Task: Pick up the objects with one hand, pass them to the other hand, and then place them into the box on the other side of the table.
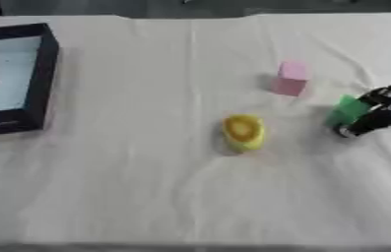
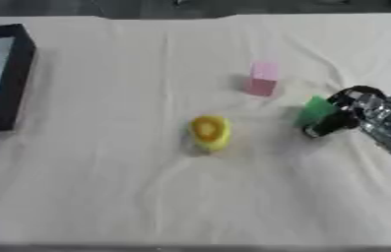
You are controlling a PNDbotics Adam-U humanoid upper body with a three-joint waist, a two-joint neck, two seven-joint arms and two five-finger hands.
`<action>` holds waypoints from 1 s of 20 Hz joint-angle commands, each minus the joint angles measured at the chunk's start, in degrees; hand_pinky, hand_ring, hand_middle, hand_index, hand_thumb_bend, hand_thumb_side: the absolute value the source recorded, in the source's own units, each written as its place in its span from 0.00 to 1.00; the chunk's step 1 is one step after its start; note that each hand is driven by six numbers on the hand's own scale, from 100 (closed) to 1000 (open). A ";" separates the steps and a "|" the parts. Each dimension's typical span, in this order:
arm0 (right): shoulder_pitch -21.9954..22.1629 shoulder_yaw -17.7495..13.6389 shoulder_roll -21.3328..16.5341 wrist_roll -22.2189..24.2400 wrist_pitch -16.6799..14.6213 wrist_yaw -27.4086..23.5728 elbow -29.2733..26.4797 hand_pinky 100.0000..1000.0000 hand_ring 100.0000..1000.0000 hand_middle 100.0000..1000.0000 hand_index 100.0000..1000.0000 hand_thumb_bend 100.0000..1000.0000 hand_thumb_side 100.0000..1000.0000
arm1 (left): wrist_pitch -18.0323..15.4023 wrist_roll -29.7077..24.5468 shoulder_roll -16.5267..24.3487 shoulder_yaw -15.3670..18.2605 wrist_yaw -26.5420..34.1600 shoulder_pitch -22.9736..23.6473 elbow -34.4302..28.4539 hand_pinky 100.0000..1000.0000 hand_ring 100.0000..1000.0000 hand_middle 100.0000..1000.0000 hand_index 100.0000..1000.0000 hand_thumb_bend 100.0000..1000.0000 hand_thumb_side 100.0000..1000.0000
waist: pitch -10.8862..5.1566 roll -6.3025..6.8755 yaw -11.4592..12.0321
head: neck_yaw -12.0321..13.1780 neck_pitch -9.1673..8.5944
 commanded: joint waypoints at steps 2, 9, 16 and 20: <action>0.56 -1.02 -2.03 -2.12 0.07 -1.66 -1.88 0.83 0.91 0.74 0.71 0.32 0.00 | 0.03 -0.14 0.62 0.66 0.17 -0.21 -0.47 1.00 0.74 0.72 0.79 0.02 0.85 | 0.33 0.69 0.03 | -0.18 -0.47; 1.12 -1.66 -2.50 -6.30 0.07 -4.09 -4.45 0.81 0.87 0.63 0.55 0.28 0.00 | 0.07 -0.22 0.75 0.73 0.16 -0.19 -0.47 1.00 0.74 0.72 0.79 0.02 0.84 | 0.02 0.60 -0.06 | -0.05 -0.33; 1.75 -3.92 -2.84 -13.41 0.07 -6.72 -7.52 0.77 0.83 0.58 0.46 0.24 0.00 | -0.02 -0.38 1.02 0.88 0.24 -0.03 -0.47 1.00 0.74 0.71 0.78 0.02 0.84 | -0.66 0.46 -0.28 | 0.39 -0.32; 1.89 -5.80 -2.82 -17.91 0.07 -7.63 -10.77 0.75 0.81 0.56 0.44 0.24 0.00 | -0.10 -0.47 1.29 0.97 0.32 -0.03 -0.47 1.00 0.74 0.71 0.78 0.01 0.83 | -1.07 0.50 -0.48 | 0.87 -0.18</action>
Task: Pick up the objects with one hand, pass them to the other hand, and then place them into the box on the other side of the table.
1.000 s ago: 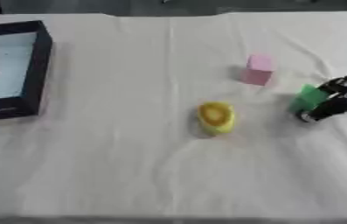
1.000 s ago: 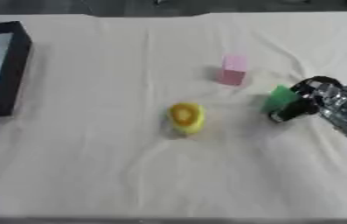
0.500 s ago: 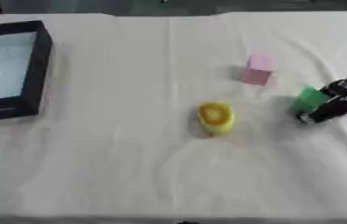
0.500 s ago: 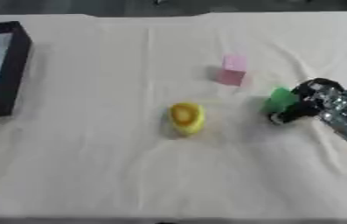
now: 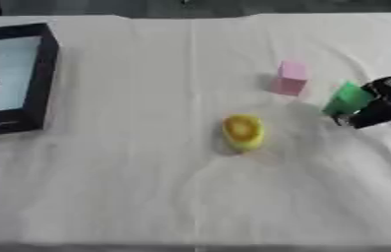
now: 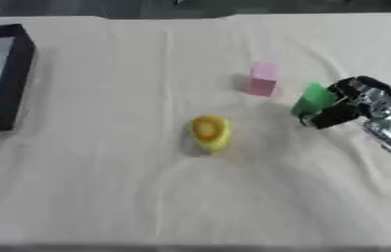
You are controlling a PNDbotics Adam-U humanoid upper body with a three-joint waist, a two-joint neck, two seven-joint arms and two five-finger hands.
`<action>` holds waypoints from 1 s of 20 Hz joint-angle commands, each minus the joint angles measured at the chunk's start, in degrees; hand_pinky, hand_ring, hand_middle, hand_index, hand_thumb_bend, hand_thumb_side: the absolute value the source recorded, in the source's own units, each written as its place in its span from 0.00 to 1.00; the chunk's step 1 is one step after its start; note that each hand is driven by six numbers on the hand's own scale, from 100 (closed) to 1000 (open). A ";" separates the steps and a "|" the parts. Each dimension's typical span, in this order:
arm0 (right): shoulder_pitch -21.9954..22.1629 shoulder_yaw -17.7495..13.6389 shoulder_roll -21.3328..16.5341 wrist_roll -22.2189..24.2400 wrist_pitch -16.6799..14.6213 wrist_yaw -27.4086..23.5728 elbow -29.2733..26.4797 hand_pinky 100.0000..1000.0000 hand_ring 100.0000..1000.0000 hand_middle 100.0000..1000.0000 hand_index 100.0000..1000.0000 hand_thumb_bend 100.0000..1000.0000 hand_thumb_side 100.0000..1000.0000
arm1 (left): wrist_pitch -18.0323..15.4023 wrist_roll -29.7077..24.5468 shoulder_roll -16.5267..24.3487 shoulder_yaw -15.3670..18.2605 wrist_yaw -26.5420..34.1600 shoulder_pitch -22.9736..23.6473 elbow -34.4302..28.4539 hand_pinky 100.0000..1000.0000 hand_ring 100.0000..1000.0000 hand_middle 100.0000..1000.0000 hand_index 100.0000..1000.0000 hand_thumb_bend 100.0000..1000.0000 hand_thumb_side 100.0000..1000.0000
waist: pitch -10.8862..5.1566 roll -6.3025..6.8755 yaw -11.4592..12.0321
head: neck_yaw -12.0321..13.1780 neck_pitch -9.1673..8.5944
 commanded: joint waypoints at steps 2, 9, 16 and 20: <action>-0.74 -3.16 -2.08 -9.66 4.56 0.29 -4.98 0.74 0.80 0.56 0.43 0.24 0.00 | -0.25 -0.26 1.71 0.98 0.26 -0.31 -0.47 1.00 0.74 0.71 0.78 0.01 0.82 | -1.31 0.54 -0.21 | 0.69 -0.07; -2.91 -3.99 1.64 -11.20 4.56 9.00 -10.06 0.71 0.76 0.57 0.43 0.23 0.00 | -0.03 -1.48 3.09 0.56 0.59 -1.73 -0.47 1.00 0.74 0.71 0.78 0.00 0.80 | -2.17 0.90 -0.50 | 1.25 0.39; -7.46 -2.52 9.83 -8.38 4.56 23.20 -10.61 0.69 0.74 0.57 0.43 0.23 0.00 | 0.88 -4.68 6.59 -0.89 1.09 -5.48 -0.47 1.00 0.74 0.72 0.79 0.00 0.78 | -2.99 1.38 -0.65 | 2.31 0.79; -8.93 -1.31 13.78 -5.05 4.56 30.40 -9.63 0.70 0.75 0.57 0.43 0.24 0.00 | 2.58 -7.75 9.60 -2.18 1.56 -8.00 -0.47 1.00 0.75 0.72 0.79 0.00 0.79 | -3.33 1.66 -0.54 | 3.00 1.08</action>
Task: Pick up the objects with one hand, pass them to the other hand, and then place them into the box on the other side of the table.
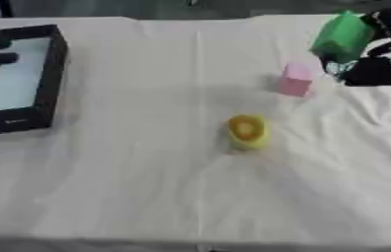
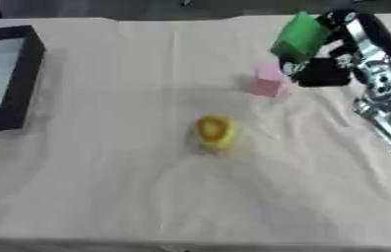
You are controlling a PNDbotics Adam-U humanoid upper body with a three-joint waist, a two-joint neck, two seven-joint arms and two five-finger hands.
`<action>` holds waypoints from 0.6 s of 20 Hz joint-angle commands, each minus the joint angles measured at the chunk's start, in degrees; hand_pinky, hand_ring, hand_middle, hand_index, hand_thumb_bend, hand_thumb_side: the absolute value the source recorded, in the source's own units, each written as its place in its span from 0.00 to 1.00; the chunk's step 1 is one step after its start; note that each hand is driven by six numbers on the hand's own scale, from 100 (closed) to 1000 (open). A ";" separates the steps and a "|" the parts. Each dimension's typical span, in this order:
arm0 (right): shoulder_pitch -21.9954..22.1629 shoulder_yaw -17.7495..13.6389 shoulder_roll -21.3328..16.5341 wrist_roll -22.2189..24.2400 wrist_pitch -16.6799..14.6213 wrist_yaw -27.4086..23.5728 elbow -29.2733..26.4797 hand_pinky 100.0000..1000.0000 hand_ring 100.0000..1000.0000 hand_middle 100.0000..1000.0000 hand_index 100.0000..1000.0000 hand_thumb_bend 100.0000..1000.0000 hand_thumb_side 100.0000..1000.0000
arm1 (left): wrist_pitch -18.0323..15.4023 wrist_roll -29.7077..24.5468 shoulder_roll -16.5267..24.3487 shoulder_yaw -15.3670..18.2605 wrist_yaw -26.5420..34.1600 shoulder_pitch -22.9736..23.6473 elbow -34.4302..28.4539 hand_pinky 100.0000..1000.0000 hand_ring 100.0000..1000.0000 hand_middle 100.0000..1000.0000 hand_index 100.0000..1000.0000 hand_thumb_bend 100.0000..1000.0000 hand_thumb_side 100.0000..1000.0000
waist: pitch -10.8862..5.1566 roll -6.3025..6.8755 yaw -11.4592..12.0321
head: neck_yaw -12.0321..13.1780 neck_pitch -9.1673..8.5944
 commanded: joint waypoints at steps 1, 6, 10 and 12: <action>-1.40 0.34 1.92 -3.04 5.66 5.83 0.40 0.70 0.75 0.57 0.43 0.24 0.00 | 1.37 -2.61 4.15 -0.56 0.44 -1.98 -0.49 1.00 0.75 0.72 0.79 0.00 0.79 | -2.43 0.84 0.15 | 0.58 0.49; -2.51 1.48 6.15 0.31 5.66 12.88 1.30 0.71 0.75 0.58 0.43 0.24 0.00 | 3.82 -6.10 7.45 -2.20 1.23 -4.57 -0.49 1.00 0.75 0.71 0.79 0.00 0.82 | -2.66 1.23 0.33 | 1.08 0.54; -3.76 3.08 9.95 2.78 5.66 18.46 2.11 0.71 0.75 0.58 0.44 0.23 0.00 | 6.97 -9.51 9.71 -4.34 4.88 -7.12 -0.49 1.00 0.75 0.71 0.80 0.00 0.86 | -2.76 1.59 0.63 | 1.29 0.90; -4.37 3.76 11.41 3.81 5.66 21.26 2.22 0.71 0.75 0.58 0.44 0.23 0.00 | 9.24 -11.20 10.62 -5.26 5.70 -8.52 -0.49 1.00 0.75 0.71 0.80 0.00 0.87 | -2.79 1.70 0.75 | 1.33 1.05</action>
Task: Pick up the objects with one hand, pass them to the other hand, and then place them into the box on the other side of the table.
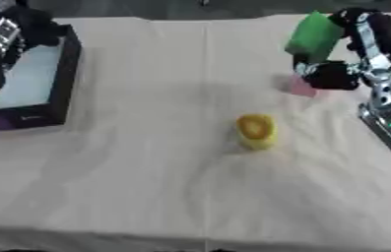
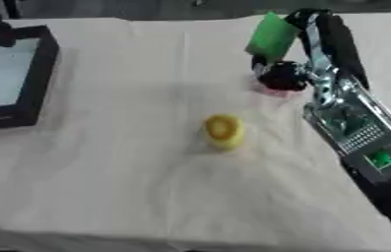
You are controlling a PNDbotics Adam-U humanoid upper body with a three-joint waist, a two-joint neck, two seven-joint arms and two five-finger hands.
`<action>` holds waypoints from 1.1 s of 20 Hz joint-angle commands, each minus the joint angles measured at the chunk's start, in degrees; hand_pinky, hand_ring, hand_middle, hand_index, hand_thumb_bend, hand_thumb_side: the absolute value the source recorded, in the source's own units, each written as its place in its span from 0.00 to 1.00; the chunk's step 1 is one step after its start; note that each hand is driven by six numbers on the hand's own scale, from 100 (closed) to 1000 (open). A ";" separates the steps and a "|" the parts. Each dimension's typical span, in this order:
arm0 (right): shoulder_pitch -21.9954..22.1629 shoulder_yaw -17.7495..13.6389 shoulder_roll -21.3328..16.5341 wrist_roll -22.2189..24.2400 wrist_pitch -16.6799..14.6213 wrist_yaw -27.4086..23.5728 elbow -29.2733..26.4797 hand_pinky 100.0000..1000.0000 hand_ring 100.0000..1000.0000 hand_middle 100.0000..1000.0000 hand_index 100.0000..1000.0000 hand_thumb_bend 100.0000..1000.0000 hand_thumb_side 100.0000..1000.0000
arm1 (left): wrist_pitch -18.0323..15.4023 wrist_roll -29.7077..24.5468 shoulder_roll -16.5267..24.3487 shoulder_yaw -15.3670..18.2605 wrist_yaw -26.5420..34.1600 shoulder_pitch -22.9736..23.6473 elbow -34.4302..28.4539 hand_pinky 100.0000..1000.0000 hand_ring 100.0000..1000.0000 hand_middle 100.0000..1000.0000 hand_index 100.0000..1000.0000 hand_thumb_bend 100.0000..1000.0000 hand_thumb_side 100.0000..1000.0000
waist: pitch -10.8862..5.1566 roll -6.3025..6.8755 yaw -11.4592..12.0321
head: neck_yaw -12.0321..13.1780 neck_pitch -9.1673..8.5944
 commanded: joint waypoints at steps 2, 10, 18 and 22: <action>-2.00 0.96 2.27 0.73 1.50 6.24 -0.21 0.71 0.75 0.58 0.44 0.23 0.00 | 4.44 -3.80 3.91 -1.52 1.23 -3.28 -0.47 1.00 0.75 0.72 0.80 0.00 0.88 | -2.39 0.76 0.14 | 0.28 0.57; -4.34 3.91 6.87 6.66 1.50 16.97 0.40 0.72 0.77 0.58 0.45 0.22 0.00 | 12.67 -12.54 5.68 -6.50 -3.71 -10.43 -0.47 1.00 0.77 0.74 0.83 0.00 0.90 | -2.85 0.78 0.44 | 0.51 1.11; -5.55 5.72 9.85 10.92 1.40 24.41 0.73 0.72 0.77 0.58 0.45 0.21 0.00 | 17.78 -16.88 4.66 -10.34 -8.06 -14.89 -0.47 0.99 0.78 0.76 0.84 0.00 0.92 | -3.01 0.76 0.93 | 1.19 1.12; -5.96 6.49 10.88 12.53 1.02 26.43 0.32 0.71 0.77 0.58 0.45 0.21 0.00 | 20.07 -17.89 3.73 -12.10 -9.99 -16.75 -0.47 0.98 0.78 0.76 0.84 0.00 0.92 | -2.91 0.69 1.14 | 1.19 1.13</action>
